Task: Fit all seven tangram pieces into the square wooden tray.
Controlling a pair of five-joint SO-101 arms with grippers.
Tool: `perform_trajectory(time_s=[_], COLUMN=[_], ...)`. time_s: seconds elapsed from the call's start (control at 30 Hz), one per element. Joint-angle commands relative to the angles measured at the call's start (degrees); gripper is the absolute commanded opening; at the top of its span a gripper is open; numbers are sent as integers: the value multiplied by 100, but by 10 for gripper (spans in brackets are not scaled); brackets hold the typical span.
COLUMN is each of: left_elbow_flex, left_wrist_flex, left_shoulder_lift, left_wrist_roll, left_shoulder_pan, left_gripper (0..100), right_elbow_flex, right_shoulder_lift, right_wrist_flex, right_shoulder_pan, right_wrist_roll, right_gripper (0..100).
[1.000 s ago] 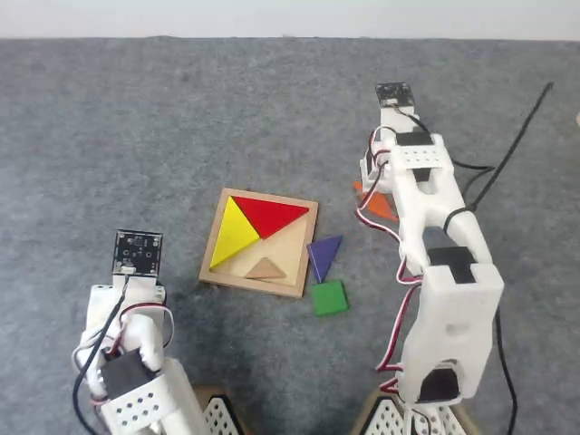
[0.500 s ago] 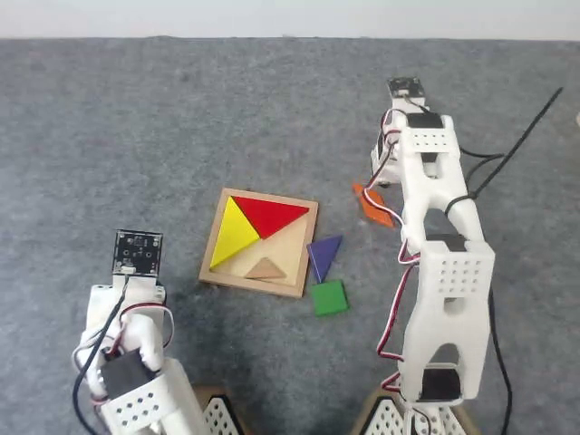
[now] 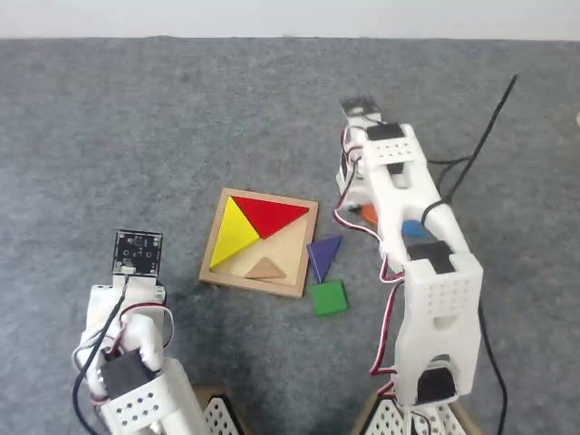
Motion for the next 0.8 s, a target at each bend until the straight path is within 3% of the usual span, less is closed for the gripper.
perform_trajectory(time_s=[0.0, 0.3, 0.5, 0.63, 0.77], left_elbow_flex=[-22, -22, -22, -22, -22], left_wrist_flex=[-97, -97, -97, -97, -105], left_shoulder_lift=[-62, -62, -62, -62, -62], left_wrist_roll=[-44, -44, -44, -44, -44], left_shoulder_pan=[9, 9, 9, 9, 9], left_gripper=[134, 134, 134, 134, 134], right_elbow_flex=[141, 290, 290, 308, 202], right_shoulder_lift=[-479, -426, -488, -497, -602], right_wrist_flex=[-145, -505, -804, -822, -778], right_shoulder_pan=[295, 1033, 1543, 1349, 593], right_wrist_roll=[105, 246, -316, -308, -343], right_gripper=[187, 187, 187, 187, 186])
